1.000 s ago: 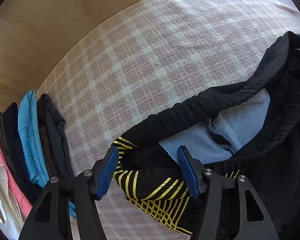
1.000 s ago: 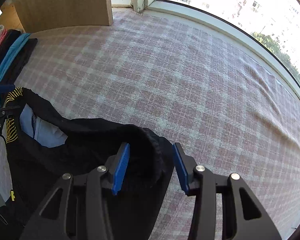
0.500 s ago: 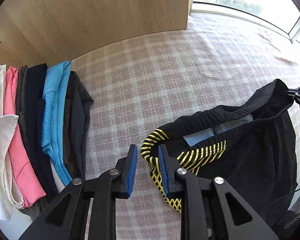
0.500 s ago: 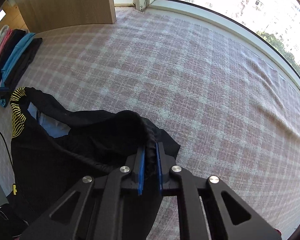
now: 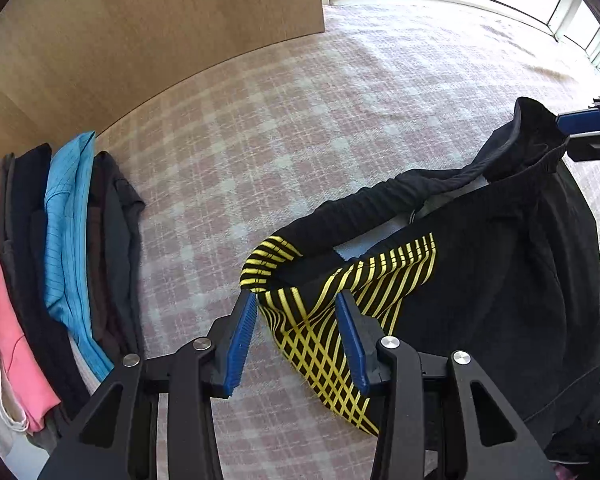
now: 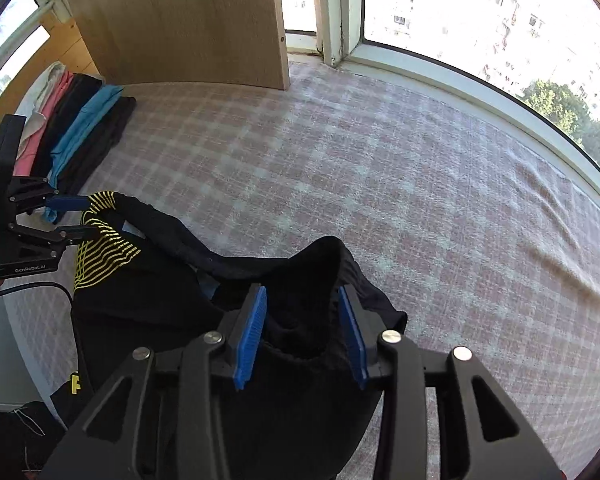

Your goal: Fold clothes

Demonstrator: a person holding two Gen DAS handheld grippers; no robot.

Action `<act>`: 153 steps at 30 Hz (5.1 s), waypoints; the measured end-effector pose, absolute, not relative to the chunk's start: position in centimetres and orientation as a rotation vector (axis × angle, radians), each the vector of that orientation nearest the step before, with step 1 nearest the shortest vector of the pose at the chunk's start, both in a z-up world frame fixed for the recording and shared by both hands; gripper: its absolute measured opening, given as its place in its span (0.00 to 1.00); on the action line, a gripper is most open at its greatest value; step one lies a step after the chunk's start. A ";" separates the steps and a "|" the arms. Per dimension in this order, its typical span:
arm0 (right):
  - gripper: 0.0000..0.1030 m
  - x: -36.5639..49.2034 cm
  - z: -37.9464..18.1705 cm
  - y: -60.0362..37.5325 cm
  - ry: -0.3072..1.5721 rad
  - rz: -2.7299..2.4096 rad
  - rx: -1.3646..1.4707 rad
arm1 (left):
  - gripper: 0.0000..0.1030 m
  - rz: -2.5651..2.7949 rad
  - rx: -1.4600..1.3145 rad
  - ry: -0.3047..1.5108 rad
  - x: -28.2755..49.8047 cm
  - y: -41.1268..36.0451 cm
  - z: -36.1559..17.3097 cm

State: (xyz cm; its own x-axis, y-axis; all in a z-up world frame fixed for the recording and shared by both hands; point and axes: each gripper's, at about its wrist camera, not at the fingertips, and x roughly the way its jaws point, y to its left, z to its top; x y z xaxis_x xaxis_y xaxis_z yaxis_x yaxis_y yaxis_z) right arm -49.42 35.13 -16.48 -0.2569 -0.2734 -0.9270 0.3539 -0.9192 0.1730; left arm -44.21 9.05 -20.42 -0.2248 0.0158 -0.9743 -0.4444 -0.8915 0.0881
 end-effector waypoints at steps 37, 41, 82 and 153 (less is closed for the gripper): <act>0.33 -52.1 -23.3 16.2 0.601 -1.950 1.608 | 0.07 2.208 -1.658 0.343 -43.5 4.6 -21.8; 0.32 -55.0 -21.9 16.8 0.478 -2.053 1.557 | 0.07 2.209 -1.662 0.345 -43.7 4.6 -21.7; 0.32 -59.0 -20.8 18.9 0.269 -2.060 1.519 | 0.10 2.143 -1.635 0.282 -44.5 4.7 -21.4; 0.55 -57.2 -23.1 41.3 0.123 -2.028 1.629 | 0.18 2.118 -1.661 0.186 -46.0 3.1 -19.5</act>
